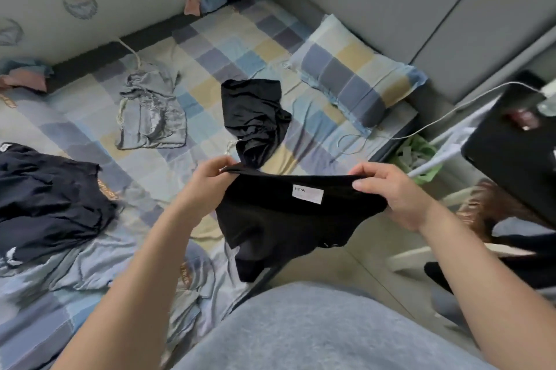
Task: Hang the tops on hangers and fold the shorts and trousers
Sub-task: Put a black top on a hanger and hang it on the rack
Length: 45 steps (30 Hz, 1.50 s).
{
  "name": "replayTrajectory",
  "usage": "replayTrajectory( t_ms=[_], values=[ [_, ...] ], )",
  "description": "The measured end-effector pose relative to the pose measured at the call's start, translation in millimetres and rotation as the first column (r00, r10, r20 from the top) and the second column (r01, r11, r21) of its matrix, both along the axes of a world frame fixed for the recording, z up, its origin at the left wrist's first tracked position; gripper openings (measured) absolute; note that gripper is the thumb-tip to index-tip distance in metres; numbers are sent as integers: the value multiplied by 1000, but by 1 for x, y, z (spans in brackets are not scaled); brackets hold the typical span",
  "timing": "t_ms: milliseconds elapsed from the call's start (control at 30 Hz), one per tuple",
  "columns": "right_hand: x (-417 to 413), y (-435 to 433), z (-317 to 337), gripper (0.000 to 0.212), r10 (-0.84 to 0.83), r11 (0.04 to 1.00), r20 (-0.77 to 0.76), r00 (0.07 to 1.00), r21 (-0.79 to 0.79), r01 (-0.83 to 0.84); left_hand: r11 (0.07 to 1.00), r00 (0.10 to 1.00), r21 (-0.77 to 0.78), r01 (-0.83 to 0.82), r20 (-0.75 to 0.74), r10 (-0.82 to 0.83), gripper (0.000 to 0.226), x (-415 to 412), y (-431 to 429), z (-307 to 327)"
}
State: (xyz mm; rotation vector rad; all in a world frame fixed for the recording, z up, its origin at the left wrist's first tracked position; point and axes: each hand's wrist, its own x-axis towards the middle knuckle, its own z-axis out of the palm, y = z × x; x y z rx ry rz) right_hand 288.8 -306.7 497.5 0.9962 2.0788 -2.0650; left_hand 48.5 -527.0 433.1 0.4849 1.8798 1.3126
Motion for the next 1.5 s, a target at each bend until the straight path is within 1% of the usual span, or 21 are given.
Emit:
replayTrajectory(
  t_ms=[33,100,167,233,300,333,400,467,500,567,633,800,900,1000,1100,1167,1233,1367,1400,1433,1500],
  values=[
    [12,0,3,3,-5,999,14,1000,45,4,998,998,4,68,-12,-68,33,8,13,4],
    [38,2,6,9,-68,976,84,994,213,49,979,976,-28,204,-66,-206,29,23,35,9],
    [67,3,10,10,-225,924,110,968,338,177,942,911,-114,316,-240,-335,29,38,54,12],
    [103,1,15,11,-366,876,88,926,370,311,889,759,-243,389,-462,-459,33,57,70,15],
    [142,-5,18,14,-480,828,60,875,363,429,831,594,-320,455,-585,-551,35,85,86,18],
    [163,-11,19,16,-537,795,43,842,360,489,788,531,-354,503,-593,-605,34,102,94,19],
    [207,-23,18,17,-645,712,3,764,365,600,673,433,-416,611,-536,-724,35,141,109,21],
    [255,-36,15,15,-736,620,-39,676,361,697,563,356,-455,690,-465,-811,35,183,119,20],
    [279,-44,14,14,-775,575,-61,629,347,741,530,336,-449,719,-442,-831,32,205,122,19],
    [329,-59,13,12,-837,482,-105,537,323,815,490,346,-365,791,-393,-852,24,250,127,18],
    [379,-76,15,13,-874,406,-128,469,337,849,476,392,-225,850,-334,-857,19,300,128,19],
    [480,-111,25,14,-907,254,-208,367,424,869,534,506,-19,846,-292,-812,27,415,138,21],
    [535,-126,31,17,-920,125,-269,284,485,866,521,524,76,850,-218,-823,30,489,152,34],
    [584,-133,44,17,-929,17,-302,214,542,840,479,502,152,865,-288,-815,33,550,173,57],
    [629,-130,69,21,-919,-108,-364,153,604,789,384,429,192,903,-379,-820,34,604,205,87],
    [658,-124,91,27,-906,-194,-408,116,642,741,277,331,182,944,-477,-814,33,638,227,112],
    [686,-115,113,30,-896,-270,-437,72,667,694,172,244,177,969,-582,-776,26,669,250,135],
    [737,-93,162,24,-871,-370,-490,34,700,610,-41,30,80,996,-722,-691,10,728,297,184],
    [747,-87,176,22,-866,-387,-499,35,712,586,-86,-13,59,995,-753,-658,10,743,309,195],
    [756,-80,190,22,-860,-401,-508,40,723,563,-117,-32,53,992,-780,-625,13,758,321,207],
    [775,-69,220,21,-853,-426,-521,39,735,527,-149,3,107,983,-822,-570,18,788,346,234]
  ],
)
